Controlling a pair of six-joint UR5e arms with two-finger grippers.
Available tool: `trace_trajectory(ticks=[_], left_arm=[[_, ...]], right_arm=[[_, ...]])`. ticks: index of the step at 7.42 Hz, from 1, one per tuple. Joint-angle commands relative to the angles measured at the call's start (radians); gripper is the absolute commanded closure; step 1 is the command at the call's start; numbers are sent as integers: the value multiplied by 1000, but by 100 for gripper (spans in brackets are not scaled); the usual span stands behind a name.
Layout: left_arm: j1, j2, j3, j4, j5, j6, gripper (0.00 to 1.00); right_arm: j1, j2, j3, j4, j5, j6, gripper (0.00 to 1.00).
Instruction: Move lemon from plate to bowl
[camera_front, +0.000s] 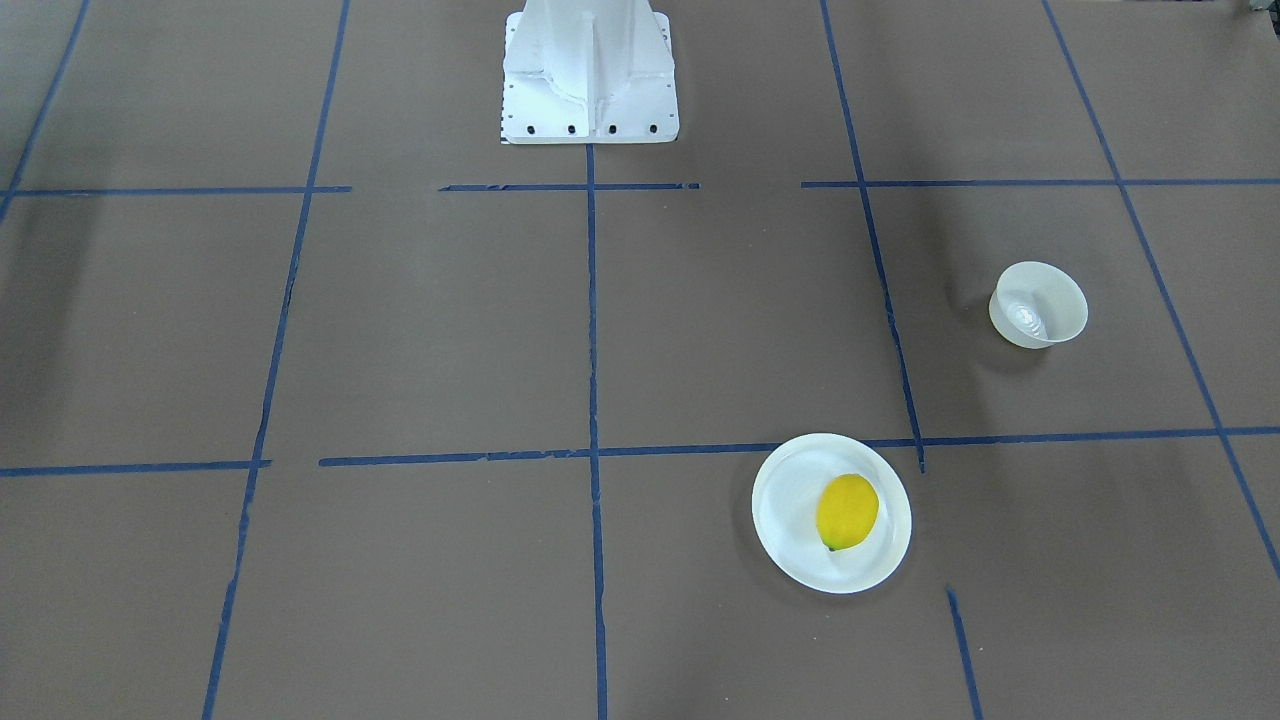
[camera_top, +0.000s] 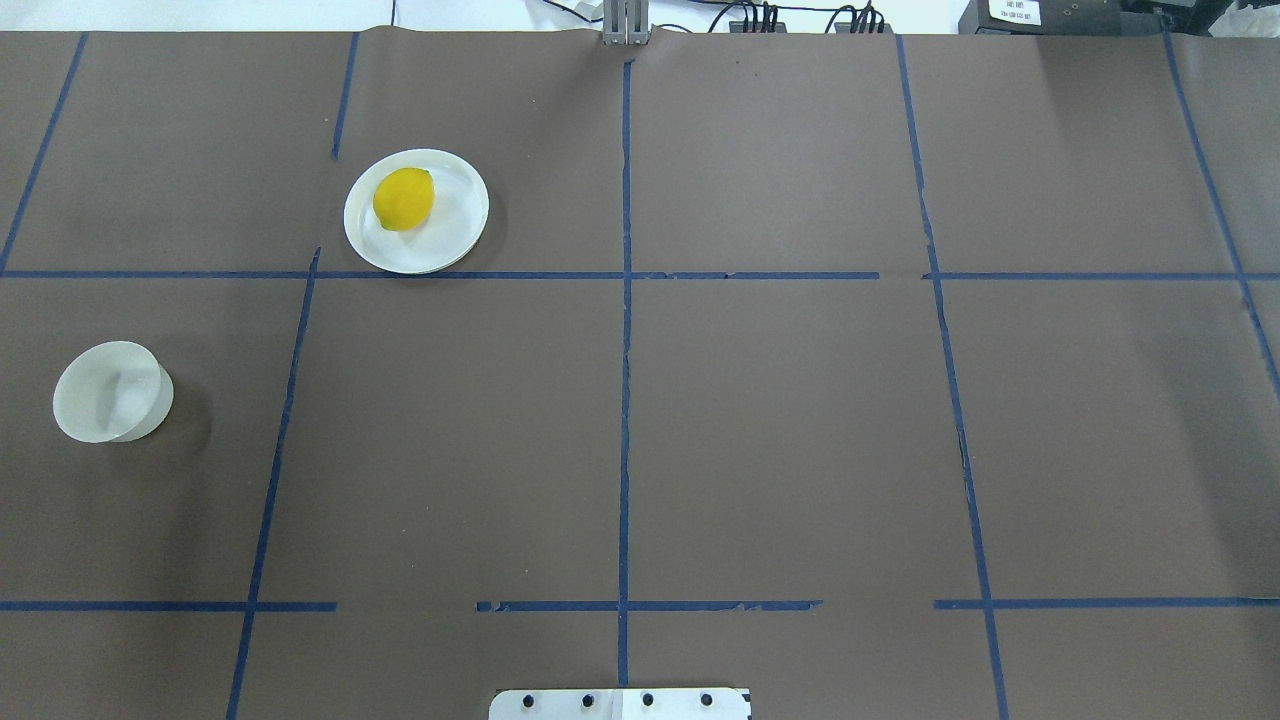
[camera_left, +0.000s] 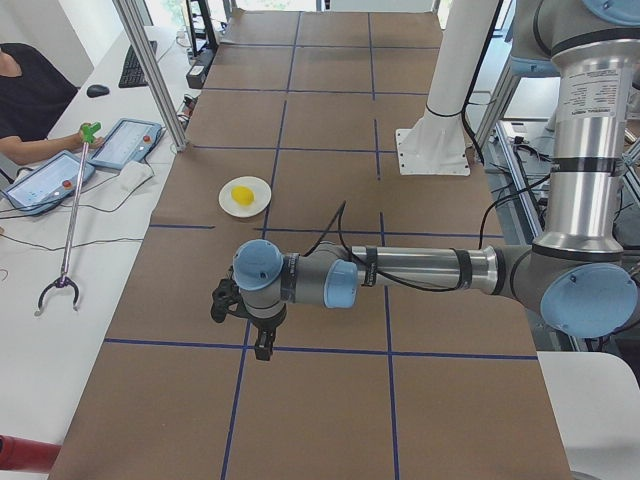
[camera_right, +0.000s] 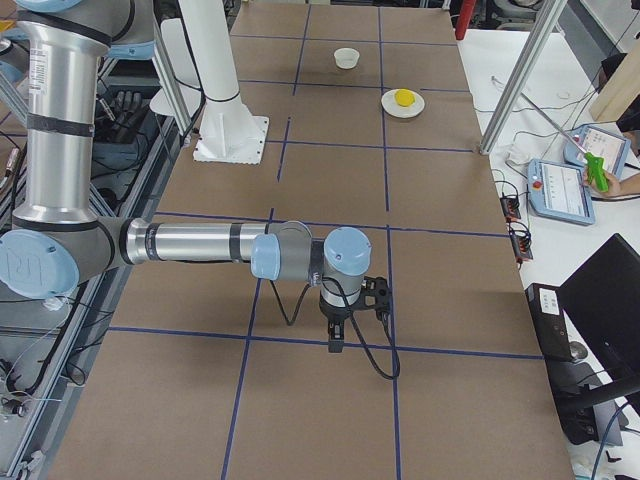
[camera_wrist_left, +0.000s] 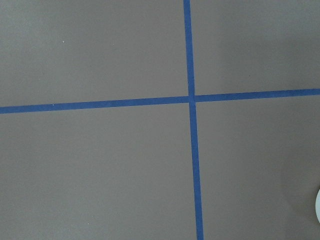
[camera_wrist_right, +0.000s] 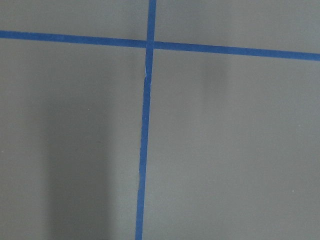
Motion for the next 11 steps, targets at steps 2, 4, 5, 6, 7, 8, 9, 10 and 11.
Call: trace_trajectory(ticks=[2, 4, 5, 6, 7, 8, 9, 10, 11], left_arm=[[93, -118, -82, 10, -2, -187, 0], [258, -156, -211, 8, -1, -419, 0], [329, -210, -224, 8, 2, -503, 0], [392, -228, -221, 2, 43, -539, 0], [493, -248, -206, 0, 97, -544, 0], [556, -288, -196, 2, 151, -608, 0], [610, -334, -158, 0, 171, -698, 0], [613, -412, -77, -1, 171, -714, 0], [621, -489, 18, -1, 171, -714, 0]], right_arm=[[0, 0, 0, 0, 0, 0, 0], [0, 0, 0, 0, 0, 0, 0], [0, 0, 0, 0, 0, 0, 0], [0, 0, 0, 0, 0, 0, 0], [0, 0, 0, 0, 0, 0, 0], [0, 0, 0, 0, 0, 0, 0], [0, 0, 0, 0, 0, 0, 0], [0, 0, 0, 0, 0, 0, 0], [0, 0, 0, 0, 0, 0, 0]])
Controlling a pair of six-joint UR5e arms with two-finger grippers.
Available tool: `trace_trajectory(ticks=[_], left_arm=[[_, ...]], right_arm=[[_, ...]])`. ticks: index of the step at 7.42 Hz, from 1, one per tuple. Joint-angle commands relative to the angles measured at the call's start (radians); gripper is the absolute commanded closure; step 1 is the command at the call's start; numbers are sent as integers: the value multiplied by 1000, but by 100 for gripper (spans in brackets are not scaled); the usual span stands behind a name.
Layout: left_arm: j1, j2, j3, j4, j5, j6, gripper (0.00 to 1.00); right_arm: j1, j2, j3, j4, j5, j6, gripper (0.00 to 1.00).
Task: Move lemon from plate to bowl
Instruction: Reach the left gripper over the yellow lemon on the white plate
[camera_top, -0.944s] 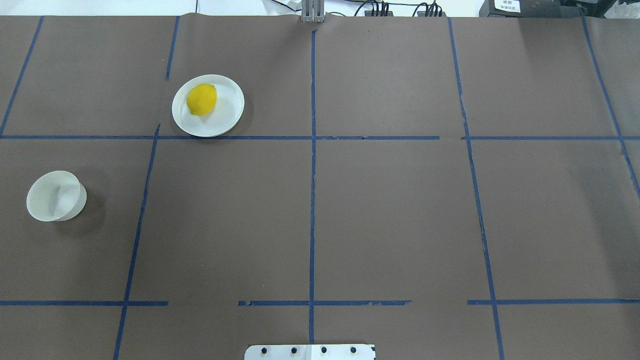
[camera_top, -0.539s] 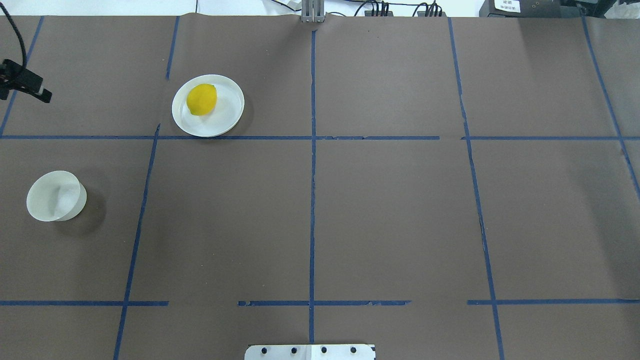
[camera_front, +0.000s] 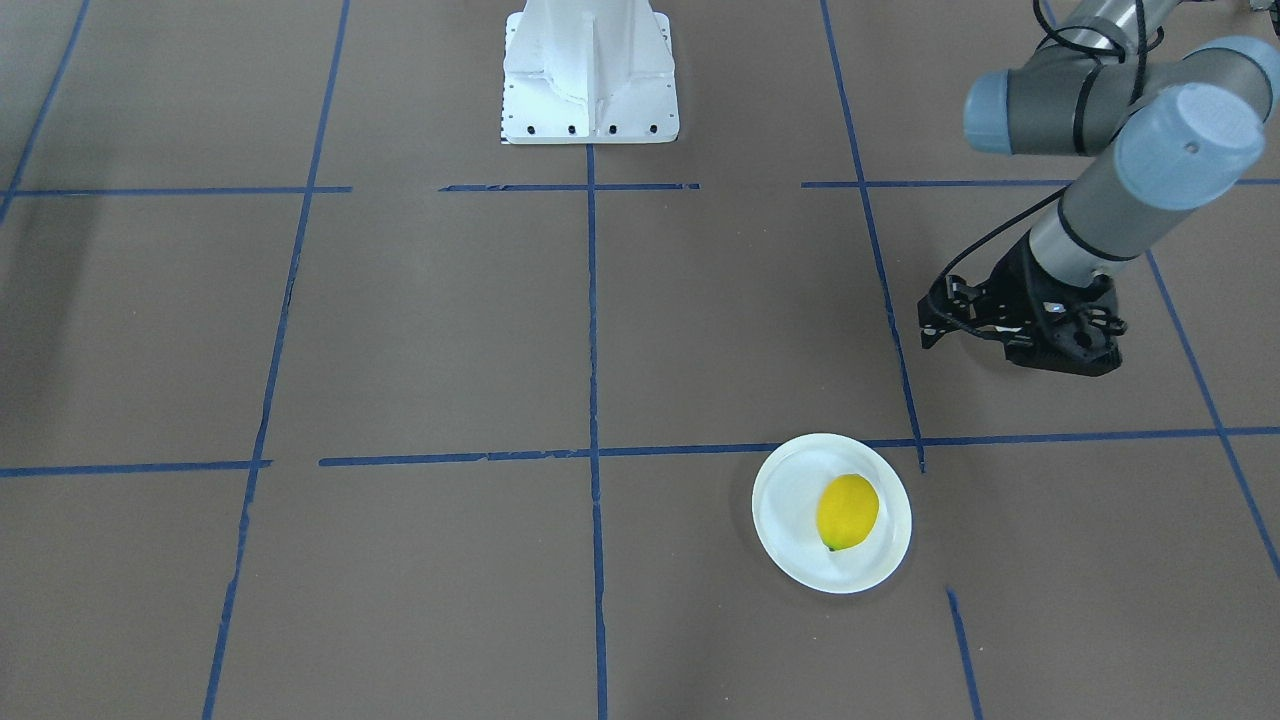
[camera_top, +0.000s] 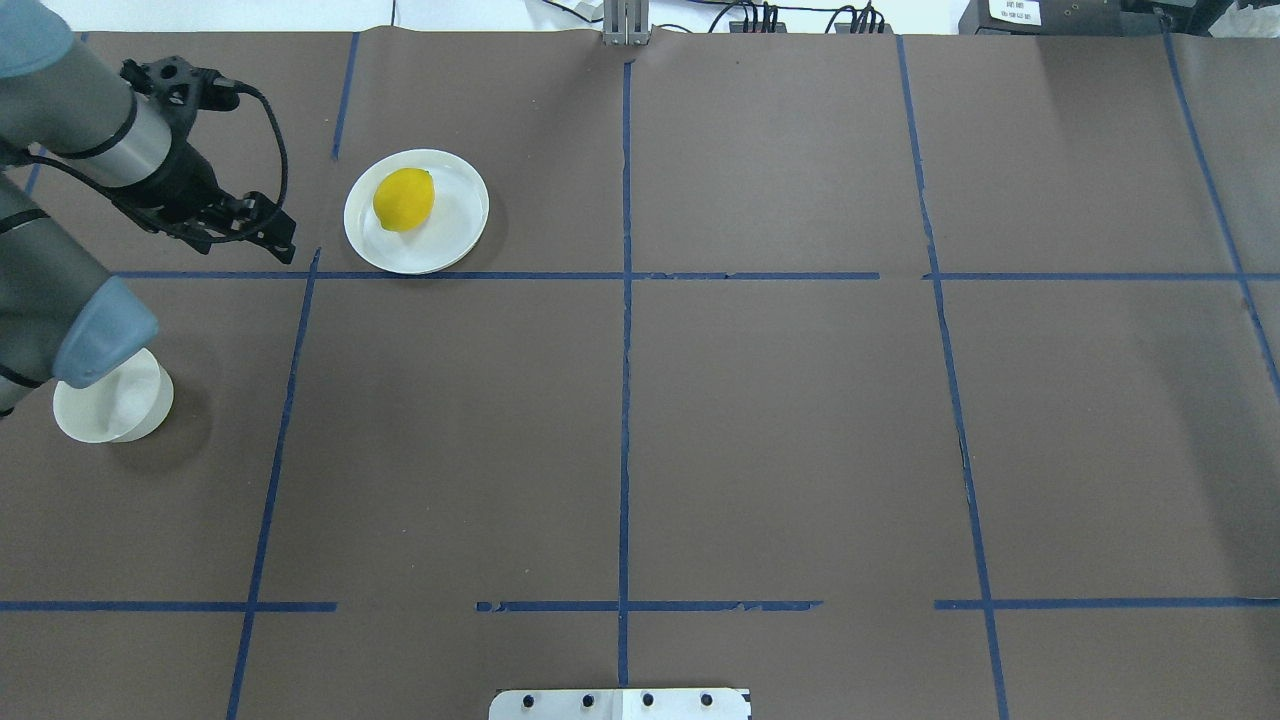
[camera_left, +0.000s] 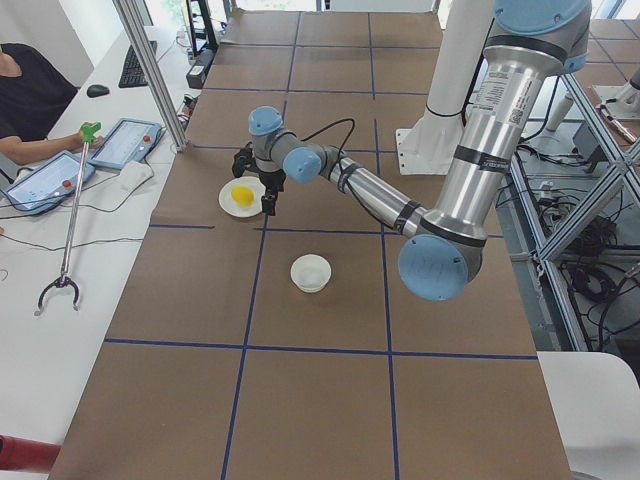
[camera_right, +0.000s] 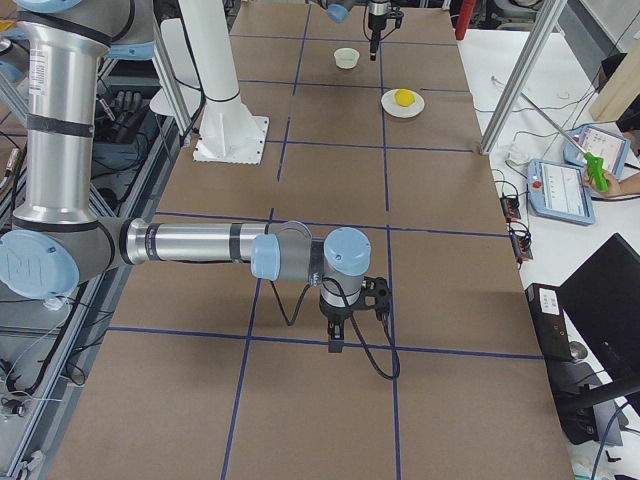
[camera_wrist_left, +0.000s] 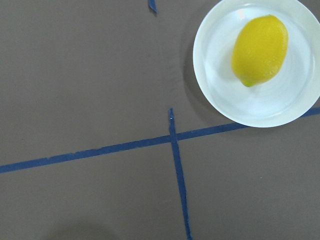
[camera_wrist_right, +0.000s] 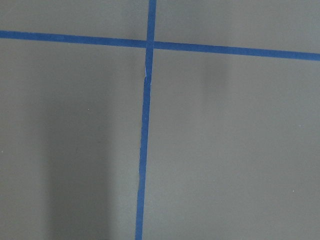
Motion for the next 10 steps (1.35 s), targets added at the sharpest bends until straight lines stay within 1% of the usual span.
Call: trace_trajectory(ticks=[1, 2, 4, 5, 7, 8, 10], left_arm=[[22, -141, 150, -2, 6, -23, 0], [23, -190, 208, -25, 7, -63, 0], [28, -261, 366, -157, 12, -115, 0], [28, -301, 451, -218, 47, -121, 0], [34, -329, 541, -289, 63, -137, 0], [43, -346, 572, -292, 67, -138, 0], [61, -350, 584, -309, 69, -141, 0]], right_arm=[[0, 0, 0, 0, 0, 0, 0], [0, 0, 0, 0, 0, 0, 0], [0, 0, 0, 0, 0, 0, 0], [0, 0, 0, 0, 0, 0, 0], [0, 0, 0, 0, 0, 0, 0], [0, 0, 0, 0, 0, 0, 0], [0, 0, 0, 0, 0, 0, 0]])
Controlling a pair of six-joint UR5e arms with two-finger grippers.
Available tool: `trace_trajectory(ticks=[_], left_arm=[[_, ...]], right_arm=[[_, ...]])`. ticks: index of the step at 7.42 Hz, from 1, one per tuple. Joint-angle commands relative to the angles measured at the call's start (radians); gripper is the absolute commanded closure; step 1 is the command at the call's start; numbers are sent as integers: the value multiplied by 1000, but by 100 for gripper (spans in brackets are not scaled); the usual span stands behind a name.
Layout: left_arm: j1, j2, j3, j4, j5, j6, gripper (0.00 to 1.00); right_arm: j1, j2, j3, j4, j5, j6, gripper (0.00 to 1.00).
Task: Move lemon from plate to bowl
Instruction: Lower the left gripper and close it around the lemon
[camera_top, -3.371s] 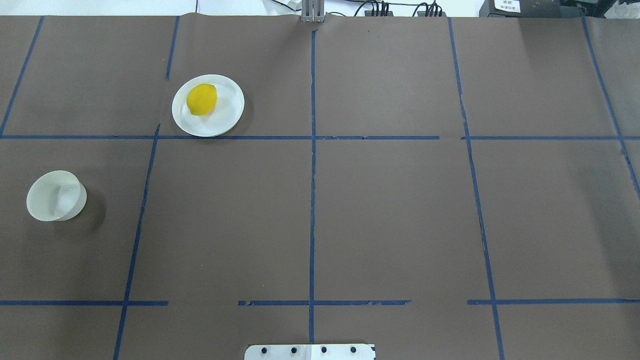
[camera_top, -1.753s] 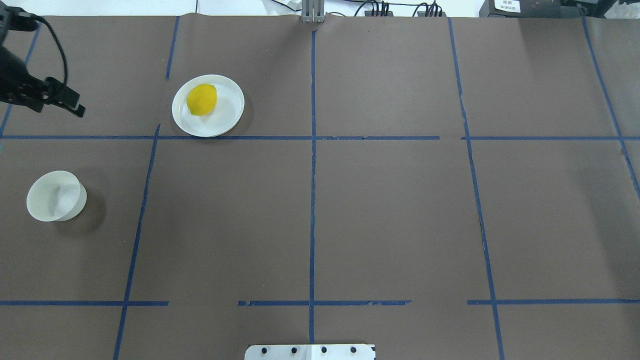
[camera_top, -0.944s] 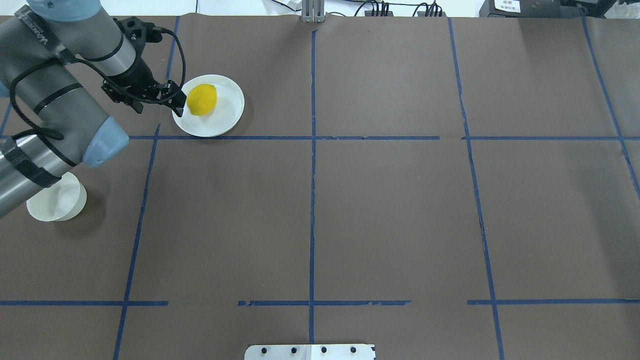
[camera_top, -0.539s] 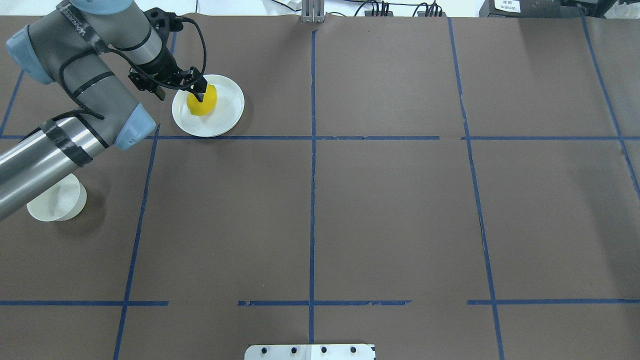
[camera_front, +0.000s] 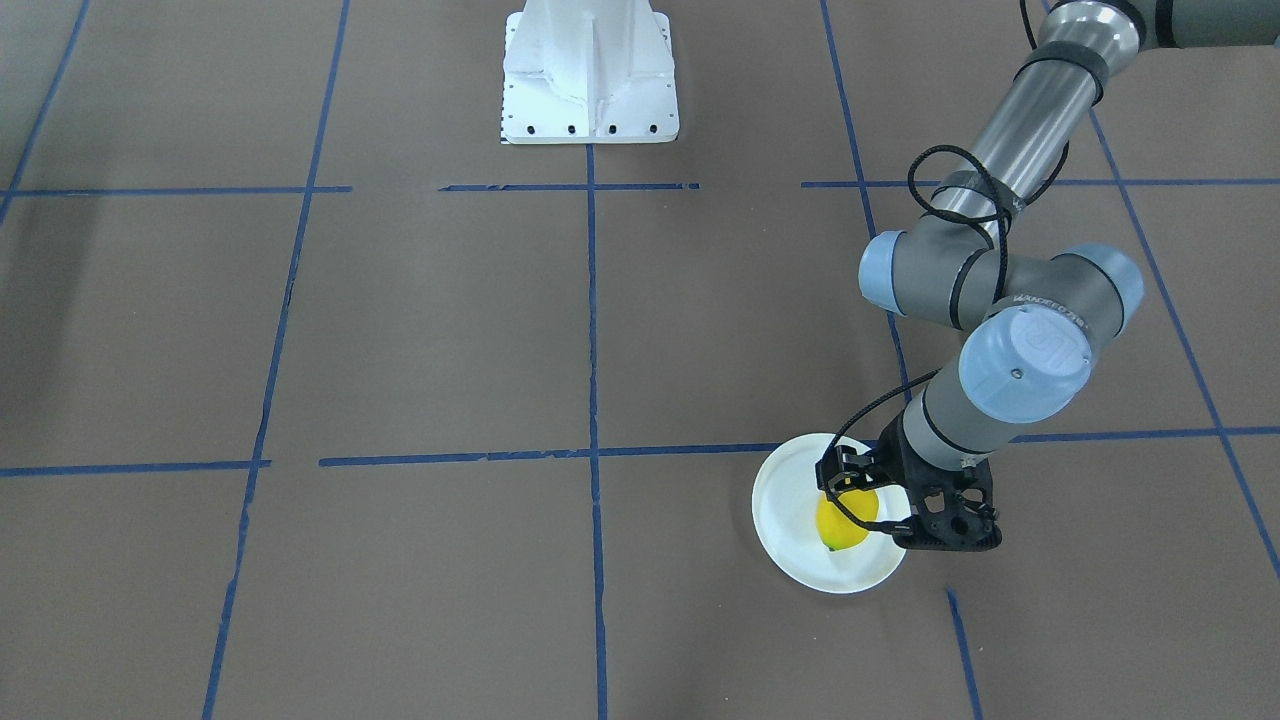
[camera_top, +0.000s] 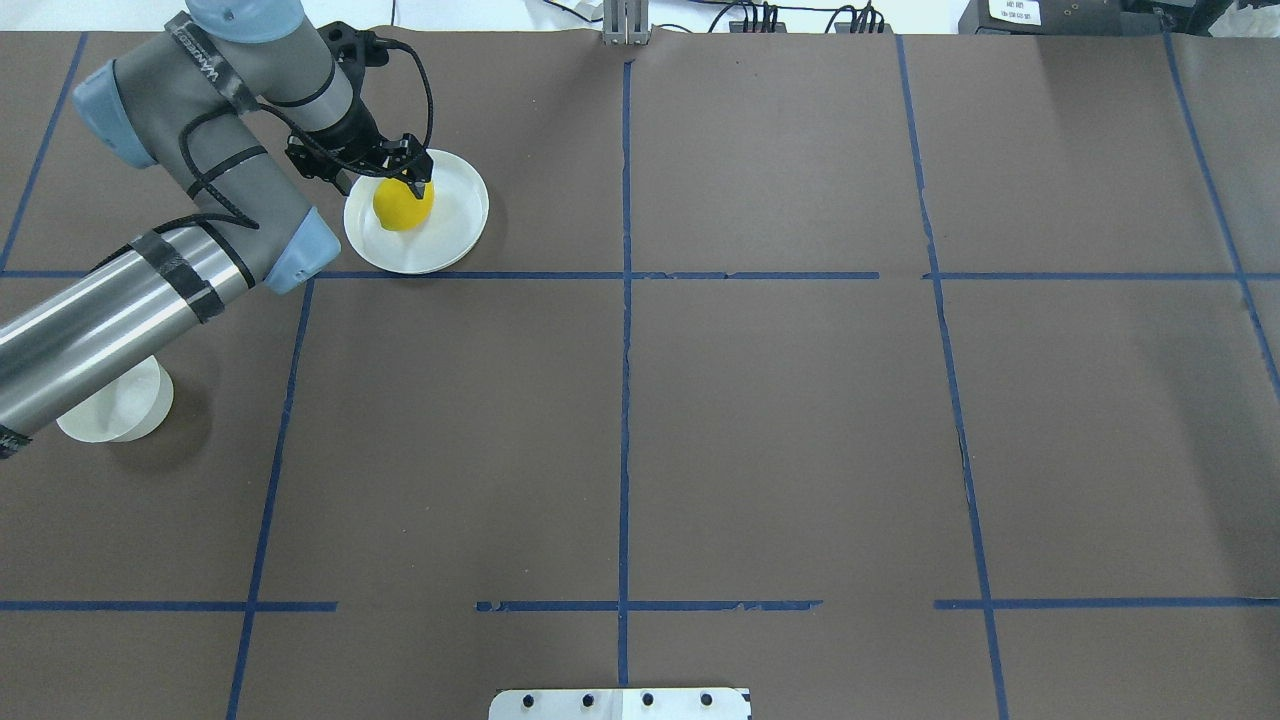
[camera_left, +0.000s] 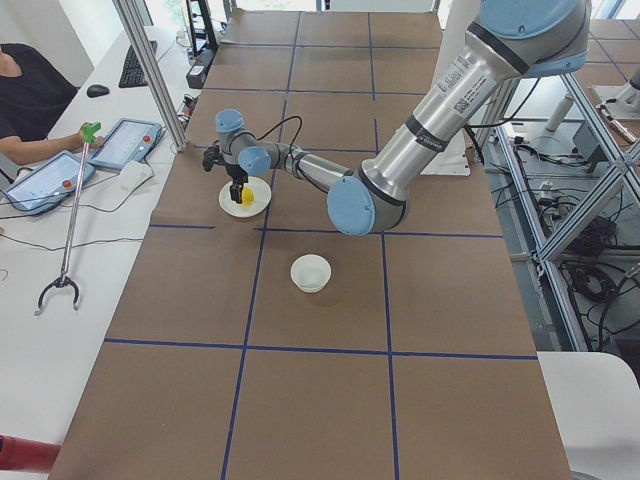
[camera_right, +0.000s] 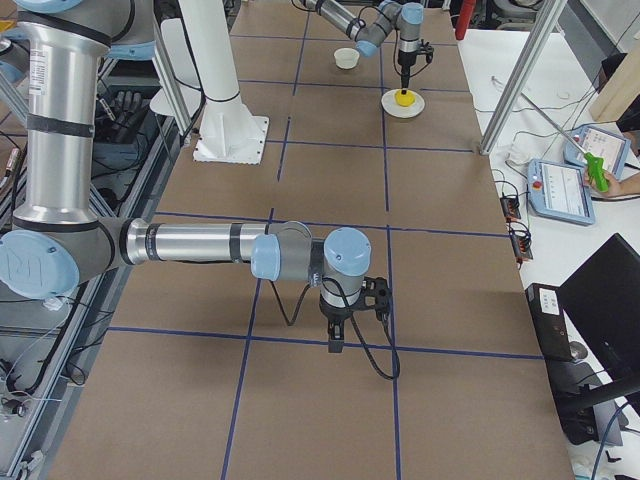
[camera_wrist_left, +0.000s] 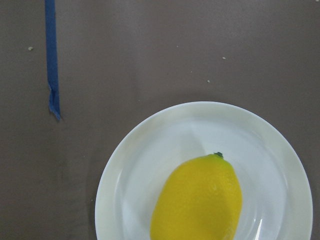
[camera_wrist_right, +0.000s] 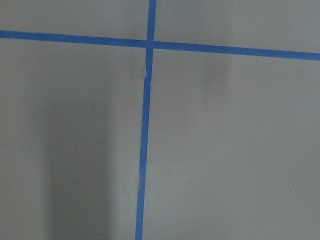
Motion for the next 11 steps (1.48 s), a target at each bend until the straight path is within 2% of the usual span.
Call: trace_trajectory(ticks=[1, 3, 6, 8, 9, 10, 11], left_arm=[[17, -6, 49, -65, 2, -20, 0], [23, -40, 111, -104, 17, -40, 0], [37, -40, 116, -107, 50, -42, 1], [35, -40, 118, -107, 48, -33, 86], [29, -40, 110, -105, 48, -30, 100], [-6, -37, 80, -96, 36, -30, 100], [-32, 12, 7, -85, 1, -30, 100]], right_arm=[[0, 0, 0, 0, 0, 0, 0], [0, 0, 0, 0, 0, 0, 0], [0, 0, 0, 0, 0, 0, 0], [0, 0, 0, 0, 0, 0, 0], [0, 0, 0, 0, 0, 0, 0], [0, 0, 0, 0, 0, 0, 0], [0, 0, 0, 0, 0, 0, 0]])
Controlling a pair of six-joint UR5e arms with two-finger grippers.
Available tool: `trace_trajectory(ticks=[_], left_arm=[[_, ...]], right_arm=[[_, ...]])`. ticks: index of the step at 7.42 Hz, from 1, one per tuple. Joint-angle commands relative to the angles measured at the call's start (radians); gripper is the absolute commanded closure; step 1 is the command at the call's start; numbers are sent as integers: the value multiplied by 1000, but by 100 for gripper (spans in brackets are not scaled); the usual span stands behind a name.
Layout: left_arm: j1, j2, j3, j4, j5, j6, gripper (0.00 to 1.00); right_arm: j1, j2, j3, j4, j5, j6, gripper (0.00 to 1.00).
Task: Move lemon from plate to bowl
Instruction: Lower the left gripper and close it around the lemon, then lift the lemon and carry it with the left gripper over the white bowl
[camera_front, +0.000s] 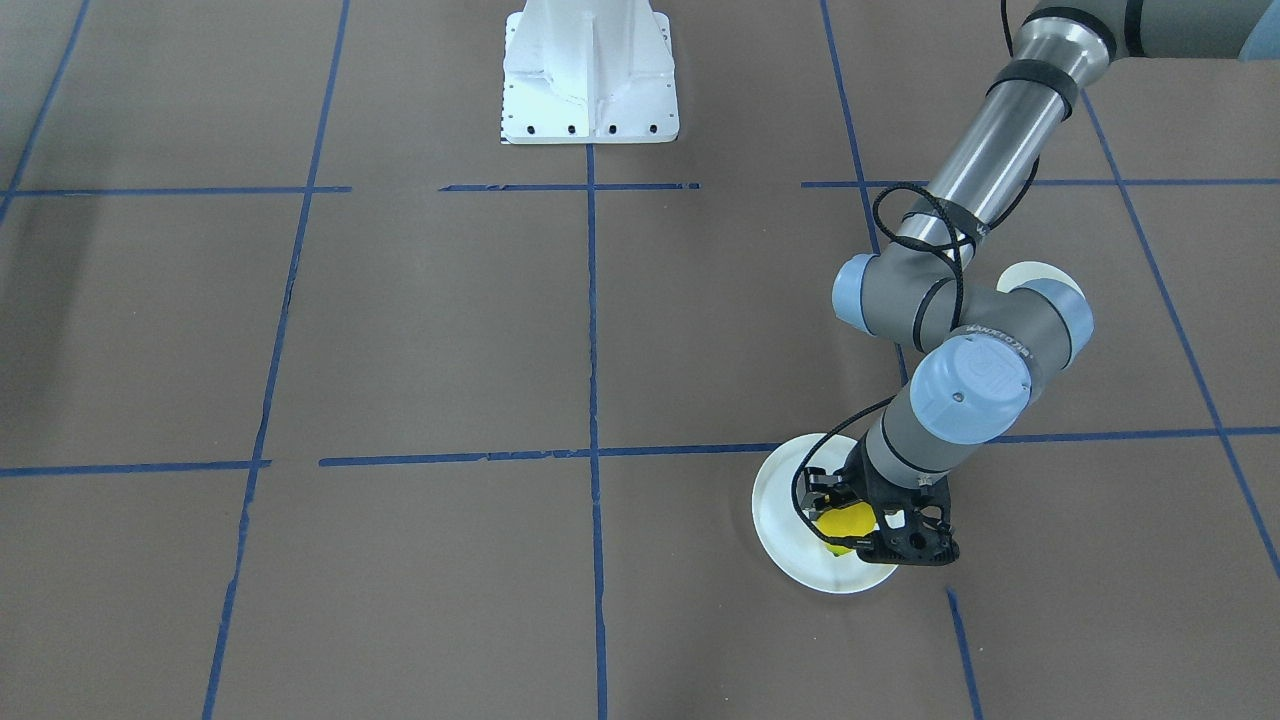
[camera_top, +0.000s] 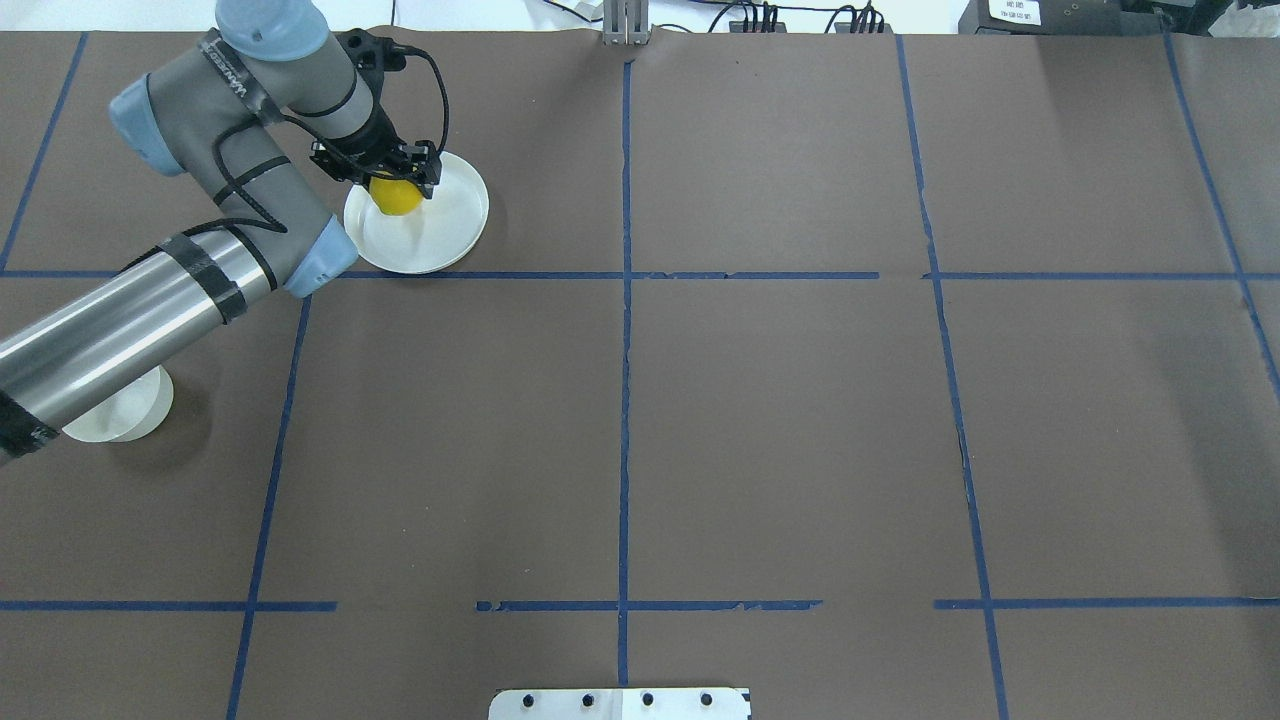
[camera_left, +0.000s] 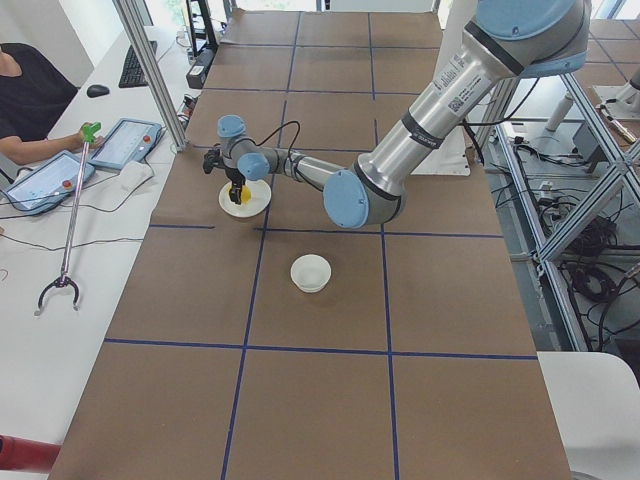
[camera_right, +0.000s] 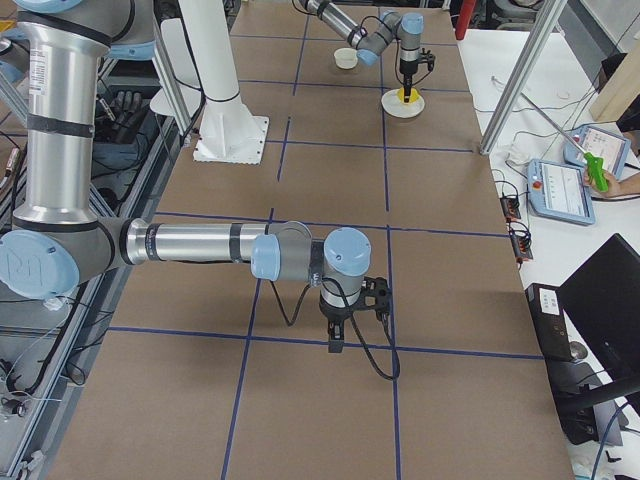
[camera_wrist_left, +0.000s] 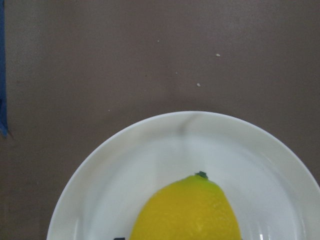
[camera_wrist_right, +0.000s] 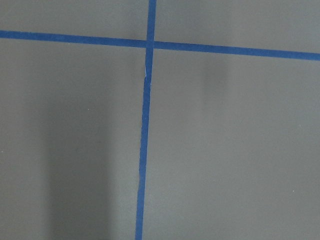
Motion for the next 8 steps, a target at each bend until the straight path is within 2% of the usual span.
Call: trace_trajectory(ticks=[1, 3, 5, 7, 8], left_arm=[[-46, 136, -211, 51, -56, 2, 100], [-63, 253, -488, 265, -51, 56, 100], [-62, 480, -685, 269, -36, 53, 100], [-60, 629, -751, 240, -11, 48, 100], [-57, 728, -748, 131, -10, 47, 100]], right_arm=[[0, 0, 0, 0, 0, 0, 0], [0, 0, 0, 0, 0, 0, 0], [0, 0, 0, 0, 0, 0, 0], [0, 0, 0, 0, 0, 0, 0], [0, 0, 0, 0, 0, 0, 0]])
